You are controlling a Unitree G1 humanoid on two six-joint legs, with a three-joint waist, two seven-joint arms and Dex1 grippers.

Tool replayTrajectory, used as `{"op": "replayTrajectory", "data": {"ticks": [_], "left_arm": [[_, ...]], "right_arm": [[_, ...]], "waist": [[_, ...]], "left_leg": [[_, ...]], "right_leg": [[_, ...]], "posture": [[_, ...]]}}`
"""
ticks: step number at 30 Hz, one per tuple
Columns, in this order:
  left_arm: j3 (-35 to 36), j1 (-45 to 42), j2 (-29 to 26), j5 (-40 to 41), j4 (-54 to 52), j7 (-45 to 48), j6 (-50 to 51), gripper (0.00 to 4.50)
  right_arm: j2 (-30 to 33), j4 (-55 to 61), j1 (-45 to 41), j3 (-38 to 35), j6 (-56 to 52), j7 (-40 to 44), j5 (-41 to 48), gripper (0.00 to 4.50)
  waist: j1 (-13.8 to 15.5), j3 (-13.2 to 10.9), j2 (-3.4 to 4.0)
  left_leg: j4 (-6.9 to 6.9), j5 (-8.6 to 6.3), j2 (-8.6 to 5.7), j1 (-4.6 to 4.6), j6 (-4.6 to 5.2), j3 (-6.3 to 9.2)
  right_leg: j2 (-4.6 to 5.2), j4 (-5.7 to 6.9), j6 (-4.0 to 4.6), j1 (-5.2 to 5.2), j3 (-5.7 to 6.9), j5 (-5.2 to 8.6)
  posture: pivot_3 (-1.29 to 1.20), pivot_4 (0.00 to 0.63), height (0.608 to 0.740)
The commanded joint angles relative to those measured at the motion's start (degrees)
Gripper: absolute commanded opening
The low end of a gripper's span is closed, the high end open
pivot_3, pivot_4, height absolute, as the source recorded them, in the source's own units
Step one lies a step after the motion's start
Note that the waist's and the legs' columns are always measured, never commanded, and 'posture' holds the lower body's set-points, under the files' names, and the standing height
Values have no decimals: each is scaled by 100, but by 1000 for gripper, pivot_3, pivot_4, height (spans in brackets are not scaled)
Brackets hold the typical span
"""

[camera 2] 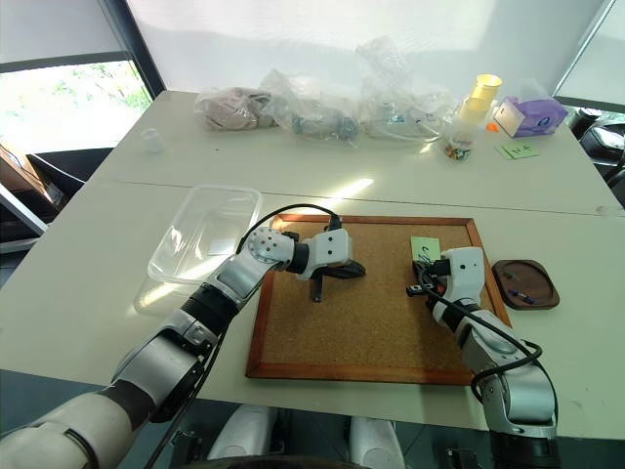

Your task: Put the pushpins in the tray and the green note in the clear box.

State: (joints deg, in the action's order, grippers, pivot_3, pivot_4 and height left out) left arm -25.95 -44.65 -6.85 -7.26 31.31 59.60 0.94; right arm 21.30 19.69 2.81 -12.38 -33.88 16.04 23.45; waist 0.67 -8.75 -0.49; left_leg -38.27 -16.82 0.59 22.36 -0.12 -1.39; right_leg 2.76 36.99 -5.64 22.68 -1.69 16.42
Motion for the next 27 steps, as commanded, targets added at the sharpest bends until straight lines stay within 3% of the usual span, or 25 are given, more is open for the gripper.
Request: {"op": "replayTrajectory", "data": {"ticks": [1,19,22,27], "left_arm": [[-196,126,-13,-157,155,35,141,0],[-146,116,16,-70,97,83,117,0],[581,-33,188,859,-250,317,760,0],[1821,-441,317,2489,-865,421,2695,0]], "right_arm": [[29,398,-200,-347,227,-37,116,22],[67,611,-236,-428,193,9,86,22],[187,821,-198,-431,194,81,54,22],[499,1160,-71,-506,155,220,22,22]], "waist": [[1,0,0],[-3,0,0],[-4,0,0],[-29,-9,-2]], "left_leg": [[0,0,0,0,0,0],[1,0,1,1,0,2],[1,0,1,3,0,2],[-2,0,3,27,0,2]], "right_leg": [[0,0,0,0,0,0],[-2,1,0,2,1,0],[-2,1,0,3,1,0],[-5,10,0,31,1,0]], "posture": [[0,150,740],[0,150,740],[0,150,740],[0,150,740]]}}
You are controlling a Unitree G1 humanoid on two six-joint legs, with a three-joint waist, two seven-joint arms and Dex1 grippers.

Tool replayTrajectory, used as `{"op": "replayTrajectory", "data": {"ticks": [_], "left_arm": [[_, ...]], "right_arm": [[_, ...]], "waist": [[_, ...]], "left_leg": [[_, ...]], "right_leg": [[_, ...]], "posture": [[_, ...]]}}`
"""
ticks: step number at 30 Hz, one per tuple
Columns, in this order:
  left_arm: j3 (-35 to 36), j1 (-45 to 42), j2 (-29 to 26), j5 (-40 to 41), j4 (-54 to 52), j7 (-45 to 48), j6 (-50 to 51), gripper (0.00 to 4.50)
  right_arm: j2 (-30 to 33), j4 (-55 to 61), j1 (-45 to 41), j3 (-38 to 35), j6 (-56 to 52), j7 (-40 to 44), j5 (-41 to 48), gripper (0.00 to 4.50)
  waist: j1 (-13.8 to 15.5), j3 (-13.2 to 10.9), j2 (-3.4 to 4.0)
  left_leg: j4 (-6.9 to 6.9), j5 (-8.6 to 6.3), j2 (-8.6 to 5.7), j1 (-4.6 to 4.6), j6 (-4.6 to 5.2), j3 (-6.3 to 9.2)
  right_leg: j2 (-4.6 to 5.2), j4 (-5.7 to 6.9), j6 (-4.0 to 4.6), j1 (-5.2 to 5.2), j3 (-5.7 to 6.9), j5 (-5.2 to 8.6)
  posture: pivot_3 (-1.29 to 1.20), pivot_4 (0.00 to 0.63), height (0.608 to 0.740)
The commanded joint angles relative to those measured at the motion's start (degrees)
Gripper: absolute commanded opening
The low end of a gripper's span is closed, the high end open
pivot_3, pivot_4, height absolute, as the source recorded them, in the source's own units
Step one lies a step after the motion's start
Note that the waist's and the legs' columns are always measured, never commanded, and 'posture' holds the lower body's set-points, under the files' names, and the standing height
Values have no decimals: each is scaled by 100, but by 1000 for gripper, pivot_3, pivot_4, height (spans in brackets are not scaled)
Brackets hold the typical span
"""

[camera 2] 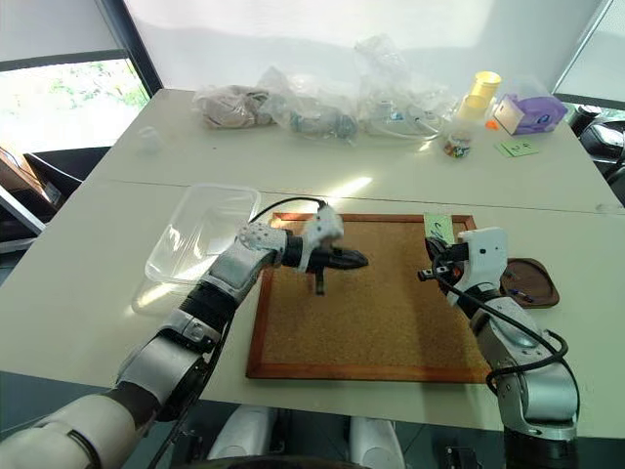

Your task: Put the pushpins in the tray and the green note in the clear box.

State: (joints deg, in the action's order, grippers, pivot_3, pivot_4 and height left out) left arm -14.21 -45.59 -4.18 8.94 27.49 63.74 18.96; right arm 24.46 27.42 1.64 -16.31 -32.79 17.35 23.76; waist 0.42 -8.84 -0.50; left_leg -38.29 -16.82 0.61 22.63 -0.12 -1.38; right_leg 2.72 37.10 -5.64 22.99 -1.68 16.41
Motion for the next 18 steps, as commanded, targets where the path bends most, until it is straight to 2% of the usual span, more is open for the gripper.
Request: {"op": "replayTrajectory", "data": {"ticks": [1,4,9,10,14,18], "left_arm": [[812,-416,58,1060,-530,-72,1179,332],[1092,-537,72,1459,-640,-256,1870,1359],[1493,-947,355,1933,-290,-955,3032,3773],[1527,-1003,411,1977,-233,-1051,3155,4402],[2013,-1481,868,2224,646,-1794,3729,4460],[2393,-1827,1155,2414,1339,-2075,3770,4460]], "right_arm": [[236,442,76,-131,36,109,-6,1],[359,576,139,-156,6,153,5,0],[631,875,172,-72,-17,279,-64,0],[666,904,170,-58,-12,294,-84,0],[774,1021,91,-2,-24,318,-133,0],[818,1158,88,142,-24,329,-248,0]], "waist": [[-7,0,0],[-20,0,1],[-21,-2,-3],[-21,-3,-5],[8,-5,-9],[4,-6,-11]], "left_leg": [[0,0,1,0,0,0],[1,0,0,-3,0,0],[0,0,0,-4,-1,1],[0,0,-1,-4,-1,1],[0,0,-3,-4,-1,1],[1,0,-6,-2,-1,0]], "right_leg": [[-2,1,0,1,0,0],[-3,0,0,-1,0,0],[-4,2,-1,-1,-1,0],[-4,1,-1,-1,-1,0],[-3,-1,-1,-3,-1,0],[-3,-4,-2,0,-1,0]], "posture": [[0,150,740],[0,150,740],[0,150,740],[0,150,740],[0,150,740],[0,150,740]]}}
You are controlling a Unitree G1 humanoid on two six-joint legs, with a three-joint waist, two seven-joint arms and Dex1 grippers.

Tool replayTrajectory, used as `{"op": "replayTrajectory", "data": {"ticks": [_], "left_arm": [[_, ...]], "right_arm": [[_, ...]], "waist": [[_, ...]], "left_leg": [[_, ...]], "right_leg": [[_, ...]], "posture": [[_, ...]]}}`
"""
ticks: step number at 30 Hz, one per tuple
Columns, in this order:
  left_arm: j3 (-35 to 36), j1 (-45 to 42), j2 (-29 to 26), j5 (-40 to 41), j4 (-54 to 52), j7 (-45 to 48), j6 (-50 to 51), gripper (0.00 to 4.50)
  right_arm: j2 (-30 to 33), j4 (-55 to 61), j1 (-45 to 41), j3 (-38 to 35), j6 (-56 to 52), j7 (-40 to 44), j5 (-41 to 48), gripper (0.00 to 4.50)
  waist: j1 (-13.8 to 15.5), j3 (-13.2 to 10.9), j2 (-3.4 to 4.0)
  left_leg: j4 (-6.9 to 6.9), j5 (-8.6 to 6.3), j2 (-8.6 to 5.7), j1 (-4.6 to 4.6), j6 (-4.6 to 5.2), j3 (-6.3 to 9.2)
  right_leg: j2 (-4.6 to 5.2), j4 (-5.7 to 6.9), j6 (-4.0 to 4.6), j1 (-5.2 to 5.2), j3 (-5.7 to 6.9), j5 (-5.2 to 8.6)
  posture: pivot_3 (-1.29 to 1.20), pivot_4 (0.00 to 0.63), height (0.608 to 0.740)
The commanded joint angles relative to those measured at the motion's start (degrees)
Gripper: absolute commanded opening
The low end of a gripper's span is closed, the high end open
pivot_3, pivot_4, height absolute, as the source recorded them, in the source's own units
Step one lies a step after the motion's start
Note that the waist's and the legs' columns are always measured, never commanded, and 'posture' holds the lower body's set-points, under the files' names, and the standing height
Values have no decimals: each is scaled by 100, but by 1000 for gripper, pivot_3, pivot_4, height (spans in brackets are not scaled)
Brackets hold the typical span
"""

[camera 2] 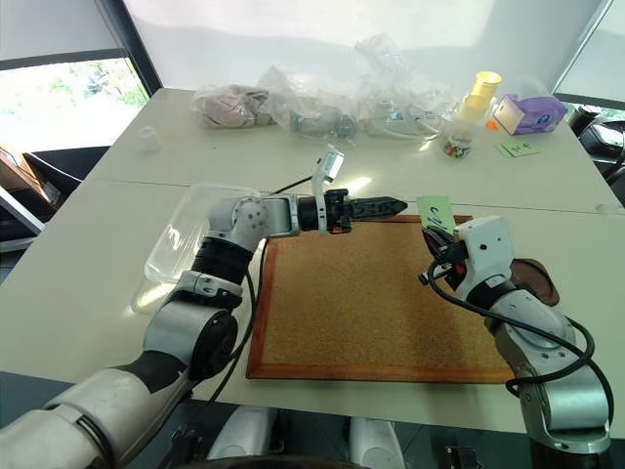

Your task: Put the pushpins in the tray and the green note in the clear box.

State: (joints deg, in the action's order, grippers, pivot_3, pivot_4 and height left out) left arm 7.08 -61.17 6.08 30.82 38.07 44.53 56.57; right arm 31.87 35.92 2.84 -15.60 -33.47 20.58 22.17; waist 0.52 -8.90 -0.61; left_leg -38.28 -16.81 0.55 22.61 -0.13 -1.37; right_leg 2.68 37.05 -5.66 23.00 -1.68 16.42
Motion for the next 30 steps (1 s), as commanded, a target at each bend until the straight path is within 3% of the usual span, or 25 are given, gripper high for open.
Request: {"op": "replayTrajectory", "data": {"ticks": [1,14,19,25,30], "left_arm": [[248,-318,174,182,409,-179,-41,4460],[357,-768,548,7,1540,-395,-789,4460],[281,-810,636,-81,1591,-355,-916,2847],[290,-829,631,-135,1617,-382,-956,201],[320,-833,642,-153,1629,-409,-961,54]], "right_arm": [[87,333,-26,112,52,3,-126,0],[3,625,-20,408,2,-68,-244,0],[-15,678,-71,475,-34,-117,-267,0],[-17,684,-112,517,-46,-150,-270,0],[-20,679,-126,510,-55,-144,-274,0]], "waist": [[-18,-1,-1],[1,-1,-2],[5,-1,-2],[-9,-1,-2],[2,-1,-2]], "left_leg": [[1,0,0,0,0,0],[1,1,-2,1,-2,-1],[1,1,-3,1,-2,-2],[1,1,-3,1,-2,-1],[1,1,-3,1,-2,-1]], "right_leg": [[-1,0,0,1,0,0],[0,1,0,3,-1,0],[0,0,0,3,-1,0],[-1,2,0,4,-1,0],[-1,2,0,4,-1,0]], "posture": [[0,150,740],[0,150,740],[0,150,740],[0,150,740],[0,150,740]]}}
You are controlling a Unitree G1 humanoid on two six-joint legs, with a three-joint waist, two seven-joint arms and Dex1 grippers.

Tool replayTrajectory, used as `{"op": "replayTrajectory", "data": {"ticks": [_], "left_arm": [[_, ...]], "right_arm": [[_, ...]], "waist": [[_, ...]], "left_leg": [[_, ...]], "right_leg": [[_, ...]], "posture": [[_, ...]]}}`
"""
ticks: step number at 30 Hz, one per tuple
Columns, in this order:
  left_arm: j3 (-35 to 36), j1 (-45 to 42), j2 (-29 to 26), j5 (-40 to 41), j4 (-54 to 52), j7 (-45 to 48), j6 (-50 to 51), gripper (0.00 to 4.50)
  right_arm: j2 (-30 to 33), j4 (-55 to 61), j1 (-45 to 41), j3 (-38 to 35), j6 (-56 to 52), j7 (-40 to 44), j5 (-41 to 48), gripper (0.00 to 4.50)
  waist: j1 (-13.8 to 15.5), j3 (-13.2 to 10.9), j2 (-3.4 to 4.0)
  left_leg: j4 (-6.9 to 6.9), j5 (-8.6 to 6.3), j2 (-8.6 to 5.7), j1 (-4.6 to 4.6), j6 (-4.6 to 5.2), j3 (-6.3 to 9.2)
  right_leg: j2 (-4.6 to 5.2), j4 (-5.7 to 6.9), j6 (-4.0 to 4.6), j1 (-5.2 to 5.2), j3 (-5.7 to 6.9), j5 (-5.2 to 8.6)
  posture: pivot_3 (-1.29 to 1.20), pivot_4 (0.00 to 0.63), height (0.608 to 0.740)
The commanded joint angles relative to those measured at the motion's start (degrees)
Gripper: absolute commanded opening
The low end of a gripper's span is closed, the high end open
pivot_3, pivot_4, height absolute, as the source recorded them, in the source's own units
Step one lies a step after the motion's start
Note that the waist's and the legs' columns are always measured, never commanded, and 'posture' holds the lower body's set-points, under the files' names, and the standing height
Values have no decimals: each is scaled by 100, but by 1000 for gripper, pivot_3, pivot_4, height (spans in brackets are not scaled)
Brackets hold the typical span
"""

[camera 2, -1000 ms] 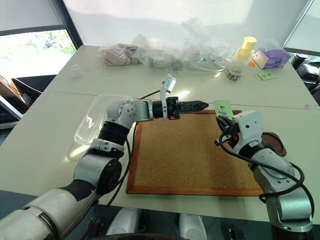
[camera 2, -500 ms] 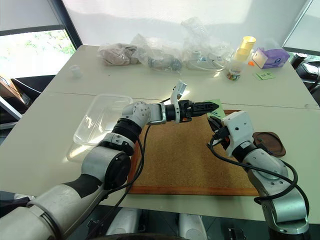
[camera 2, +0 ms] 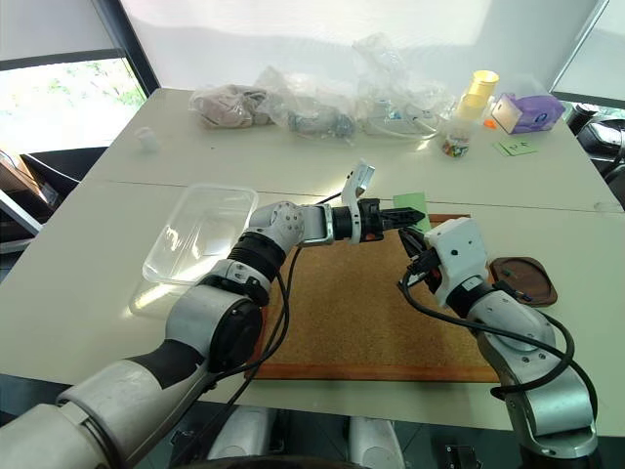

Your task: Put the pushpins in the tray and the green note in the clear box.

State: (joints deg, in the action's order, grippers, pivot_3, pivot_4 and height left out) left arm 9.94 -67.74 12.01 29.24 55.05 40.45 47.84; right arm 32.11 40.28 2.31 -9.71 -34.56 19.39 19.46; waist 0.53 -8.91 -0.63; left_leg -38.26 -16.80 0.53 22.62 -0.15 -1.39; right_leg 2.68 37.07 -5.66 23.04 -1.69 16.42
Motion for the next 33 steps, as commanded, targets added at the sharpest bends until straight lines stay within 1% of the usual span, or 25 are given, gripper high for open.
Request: {"op": "replayTrajectory", "data": {"ticks": [1,7,10,19,23,25,28,30,33], "left_arm": [[44,-179,52,13,-62,-5,-77,54],[80,-200,19,0,13,-26,-128,54],[-1,-163,-9,-106,45,-2,-254,54],[-117,-41,-44,-348,33,82,-503,54],[-100,-10,-114,-353,-115,87,-514,54],[-145,44,-166,-351,-334,131,-501,54],[-442,238,-255,-478,-872,267,-532,54],[-454,383,-312,-357,-1348,210,-264,54],[-673,618,-391,-469,-1917,178,-262,54]], "right_arm": [[-46,240,-75,-78,56,-25,-5,0],[-68,227,-70,-91,81,-39,-19,0],[-171,263,-91,-233,89,-109,74,0],[-881,576,-246,-1111,-3,-593,935,0],[-1050,580,-278,-1462,-53,-841,1275,0],[-1136,530,-274,-1698,-100,-1017,1500,0],[-1198,387,-232,-2065,-227,-1298,1776,0],[-1156,182,-137,-2348,-311,-1461,1781,0],[-1076,-57,9,-2593,-452,-1666,1706,0]], "waist": [[2,0,0],[1,0,0],[1,0,0],[2,0,1],[4,1,1],[4,1,1],[-3,1,2],[-3,2,4],[3,2,4]], "left_leg": [[0,0,0,0,0,0],[0,0,0,0,0,0],[0,0,0,0,0,0],[0,0,2,0,0,0],[0,0,3,1,0,0],[1,0,2,1,0,-1],[1,0,4,1,0,-1],[1,0,5,1,-1,-1],[1,0,5,1,0,-2]], "right_leg": [[0,0,0,0,0,0],[0,0,0,0,0,0],[0,0,0,0,0,0],[1,1,0,0,0,0],[3,1,0,0,0,0],[4,1,0,0,-1,0],[3,3,0,2,-1,0],[3,5,0,2,-2,0],[4,5,0,2,-5,0]], "posture": [[0,150,740],[0,150,740],[0,150,740],[0,150,740],[0,150,740],[0,150,740],[0,150,740],[0,150,740],[0,150,740]]}}
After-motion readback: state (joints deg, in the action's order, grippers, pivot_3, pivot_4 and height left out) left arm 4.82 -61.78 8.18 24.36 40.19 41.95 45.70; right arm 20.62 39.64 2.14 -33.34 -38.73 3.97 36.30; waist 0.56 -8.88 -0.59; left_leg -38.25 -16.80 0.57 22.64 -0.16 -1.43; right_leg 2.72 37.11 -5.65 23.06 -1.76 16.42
